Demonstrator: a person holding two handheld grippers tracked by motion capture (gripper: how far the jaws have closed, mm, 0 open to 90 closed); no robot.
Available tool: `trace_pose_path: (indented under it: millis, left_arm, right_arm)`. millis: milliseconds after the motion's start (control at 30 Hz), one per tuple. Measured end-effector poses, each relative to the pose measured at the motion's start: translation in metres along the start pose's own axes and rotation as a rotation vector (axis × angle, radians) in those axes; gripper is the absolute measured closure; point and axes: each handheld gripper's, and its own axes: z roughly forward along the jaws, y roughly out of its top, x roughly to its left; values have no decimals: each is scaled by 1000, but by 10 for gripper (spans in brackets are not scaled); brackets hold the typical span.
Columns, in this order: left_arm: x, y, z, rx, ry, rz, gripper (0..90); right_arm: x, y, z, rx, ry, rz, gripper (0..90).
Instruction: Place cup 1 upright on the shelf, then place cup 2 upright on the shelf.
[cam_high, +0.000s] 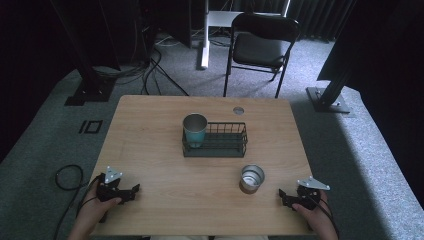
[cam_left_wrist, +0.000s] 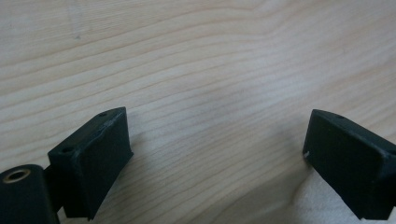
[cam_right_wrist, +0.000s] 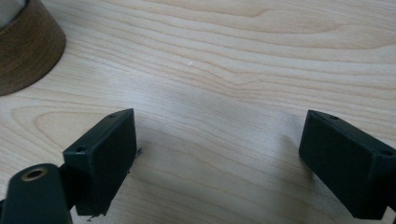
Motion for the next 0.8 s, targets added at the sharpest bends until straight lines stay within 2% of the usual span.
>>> trace_pose_path:
  millis: [67,167,800]
  left_arm:
    - [-2,1,2,6,10,-9,31]
    - [-4,2,2,4,24,-26,29]
    - [-4,2,3,5,25,-27,29]
  right_arm:
    - [0,0,0,0,0,0,108]
    - [0,0,0,0,0,0,108]
    - [0,0,0,1,0,-1,109]
